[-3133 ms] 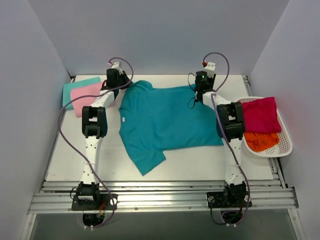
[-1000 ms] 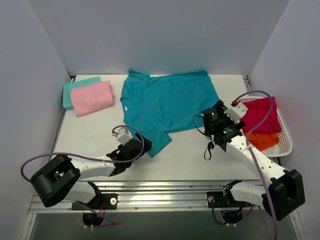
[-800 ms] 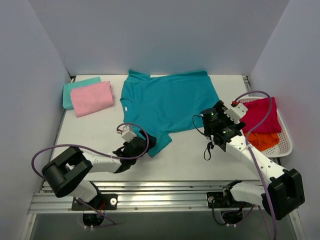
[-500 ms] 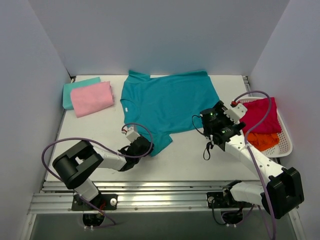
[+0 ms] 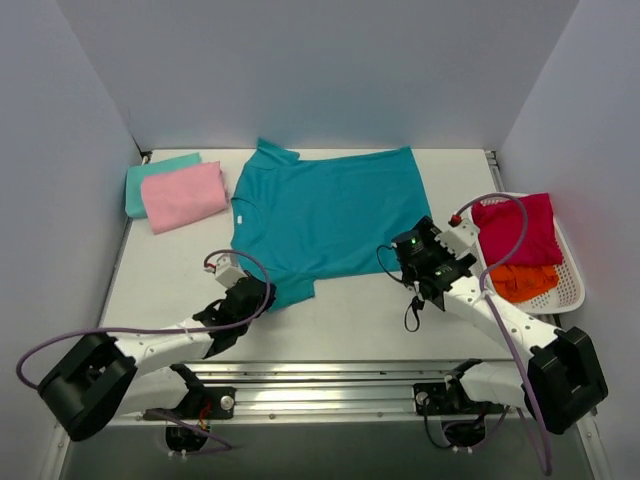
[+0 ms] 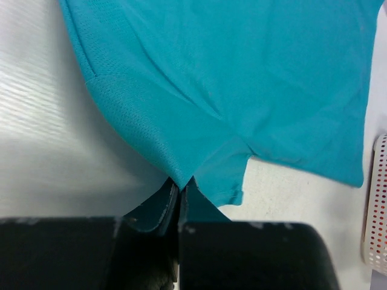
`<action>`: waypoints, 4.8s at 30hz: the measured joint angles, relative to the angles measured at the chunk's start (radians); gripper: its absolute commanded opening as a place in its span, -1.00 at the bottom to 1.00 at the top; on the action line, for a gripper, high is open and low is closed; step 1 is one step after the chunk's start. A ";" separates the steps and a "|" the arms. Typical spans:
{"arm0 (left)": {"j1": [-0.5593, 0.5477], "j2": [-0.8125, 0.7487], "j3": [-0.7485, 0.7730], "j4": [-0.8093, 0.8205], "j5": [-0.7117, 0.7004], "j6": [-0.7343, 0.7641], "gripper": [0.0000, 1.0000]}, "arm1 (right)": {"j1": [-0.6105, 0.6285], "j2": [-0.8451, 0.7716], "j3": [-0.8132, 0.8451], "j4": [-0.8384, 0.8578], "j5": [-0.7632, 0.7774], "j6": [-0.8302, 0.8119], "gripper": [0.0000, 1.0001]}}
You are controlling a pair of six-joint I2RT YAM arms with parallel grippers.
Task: Fold and stack the t-shirts
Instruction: Flatten the tshirt out, then fold the tshirt
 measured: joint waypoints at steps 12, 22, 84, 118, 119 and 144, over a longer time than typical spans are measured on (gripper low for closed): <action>0.046 -0.223 -0.076 -0.147 -0.061 0.049 -0.95 | 0.084 -0.097 -0.269 -0.017 -0.267 0.159 0.77; 0.070 -0.219 -0.083 -0.162 -0.054 0.054 -0.95 | 0.021 -0.267 -0.313 -0.056 -0.329 0.228 0.71; 0.167 -0.292 0.209 -0.430 0.111 0.215 -0.95 | -0.200 -0.274 -0.305 -0.052 -0.624 0.070 -1.00; 0.531 0.662 0.787 -0.235 0.561 0.240 -0.16 | -0.282 0.739 0.417 0.089 -0.501 0.015 -0.71; 0.547 0.703 0.825 -0.238 0.583 0.241 0.17 | -0.287 0.756 0.446 0.090 -0.505 0.021 -0.40; 0.663 0.407 0.806 -0.230 0.550 0.175 0.88 | 0.032 0.529 0.533 0.139 -0.420 -0.031 0.90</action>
